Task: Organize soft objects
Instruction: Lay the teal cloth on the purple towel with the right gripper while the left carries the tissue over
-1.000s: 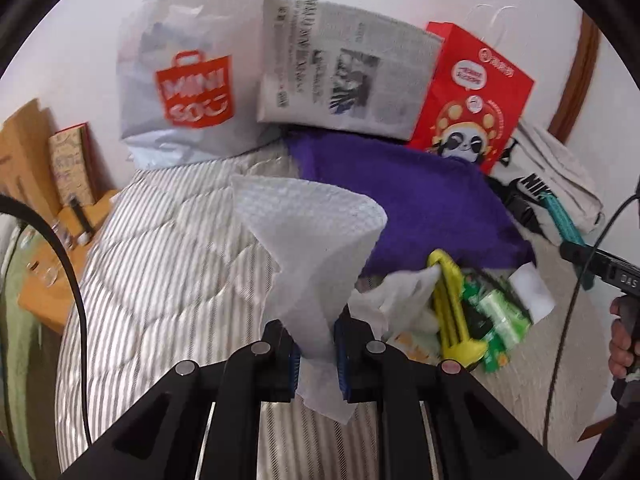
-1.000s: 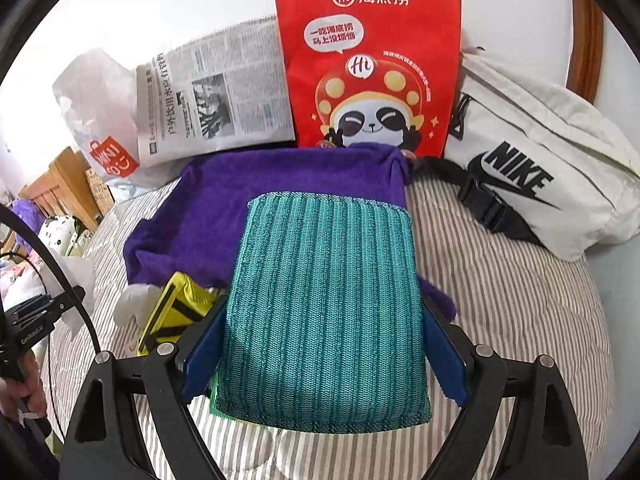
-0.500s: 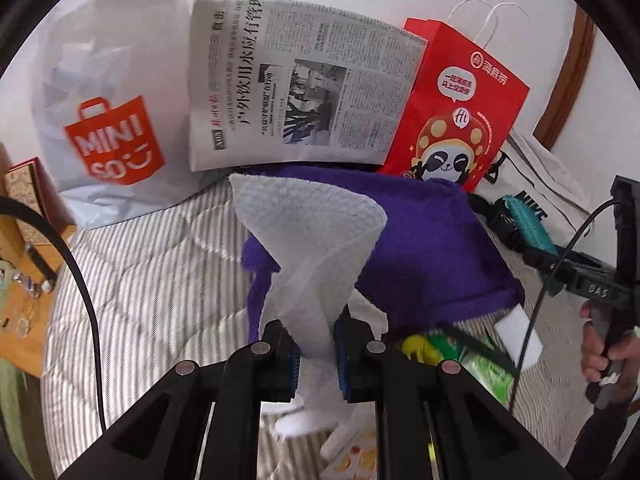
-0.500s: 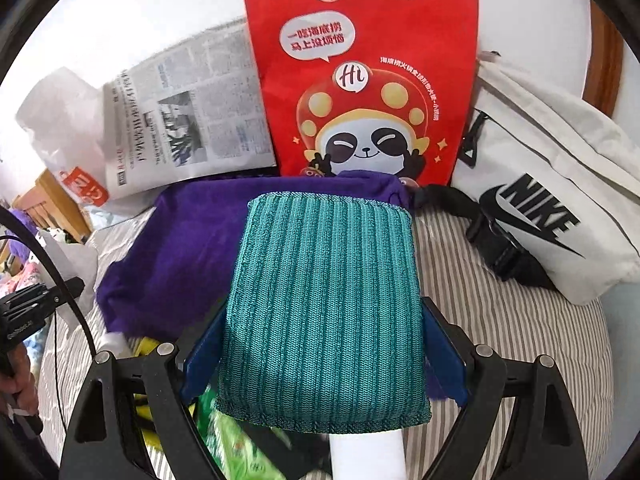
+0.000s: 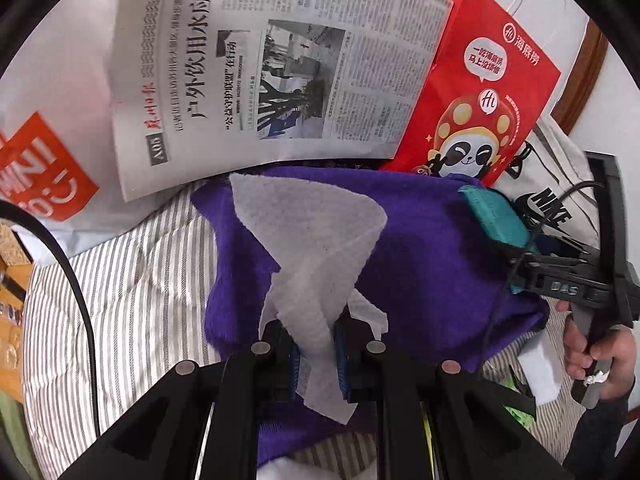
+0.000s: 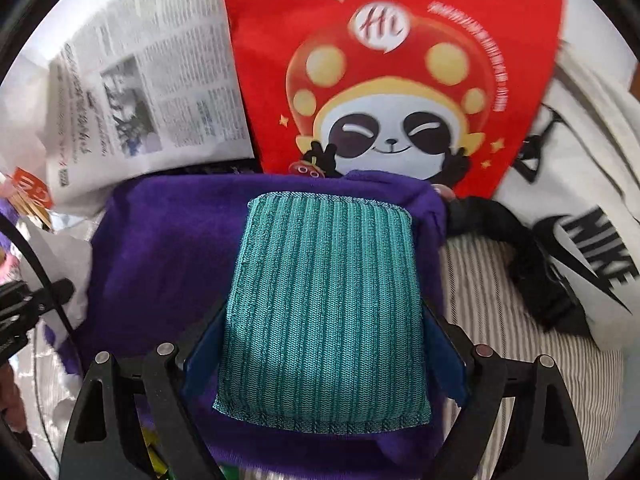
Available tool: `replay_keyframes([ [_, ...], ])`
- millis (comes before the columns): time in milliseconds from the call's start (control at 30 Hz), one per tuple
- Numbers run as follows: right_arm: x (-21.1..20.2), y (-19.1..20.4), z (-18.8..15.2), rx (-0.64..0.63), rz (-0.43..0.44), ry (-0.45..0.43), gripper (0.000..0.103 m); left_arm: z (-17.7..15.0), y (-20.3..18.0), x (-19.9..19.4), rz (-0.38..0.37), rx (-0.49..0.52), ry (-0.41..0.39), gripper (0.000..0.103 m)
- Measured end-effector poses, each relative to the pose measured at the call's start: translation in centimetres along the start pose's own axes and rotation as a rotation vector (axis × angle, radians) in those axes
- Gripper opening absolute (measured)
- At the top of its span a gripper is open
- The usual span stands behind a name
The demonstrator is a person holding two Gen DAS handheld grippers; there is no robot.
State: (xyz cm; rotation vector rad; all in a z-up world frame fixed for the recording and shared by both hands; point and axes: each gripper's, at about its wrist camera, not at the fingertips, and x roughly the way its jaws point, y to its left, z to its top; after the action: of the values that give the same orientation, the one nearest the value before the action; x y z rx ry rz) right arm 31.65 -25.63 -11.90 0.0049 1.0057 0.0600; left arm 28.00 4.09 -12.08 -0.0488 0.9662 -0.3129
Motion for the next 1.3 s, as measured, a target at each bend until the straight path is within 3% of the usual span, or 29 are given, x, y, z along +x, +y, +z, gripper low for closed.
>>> replay_keyframes([
  [267,5.4,0.5,1.3,-0.001,-0.045,0.103,0.088,1.1,0.2,1.7,-0.005,0.015,0.027,0.014],
  [567,7.3,0.1,1.5,-0.001,-0.041,0.169,0.089,2.2,0.5,4.5,-0.01,0.011,0.068,0.014],
  [767,7.1,-0.1,1.4,0.004,0.005,0.196,0.09,3.3,0.0,6.4,-0.011,0.007,0.092,0.014],
  [900,6.4,-0.6,1.5,0.01,0.043,0.203,0.09,4.1,-0.4,8.2,0.028,0.022,0.116,0.014],
  [1167,2.3,-1.9,2.2,0.038,0.055,0.123,0.09,4.6,-1.4,10.1,0.068,0.029,0.136,0.015],
  [1233,1.2,-2.6,2.2,0.072,0.08,0.105,0.09,4.5,-1.9,10.2,0.078,0.045,0.137,0.018],
  [1300,0.4,-2.7,2.1,0.081,0.101,0.1,0.09,4.1,-2.4,10.2,0.075,0.051,0.14,0.031],
])
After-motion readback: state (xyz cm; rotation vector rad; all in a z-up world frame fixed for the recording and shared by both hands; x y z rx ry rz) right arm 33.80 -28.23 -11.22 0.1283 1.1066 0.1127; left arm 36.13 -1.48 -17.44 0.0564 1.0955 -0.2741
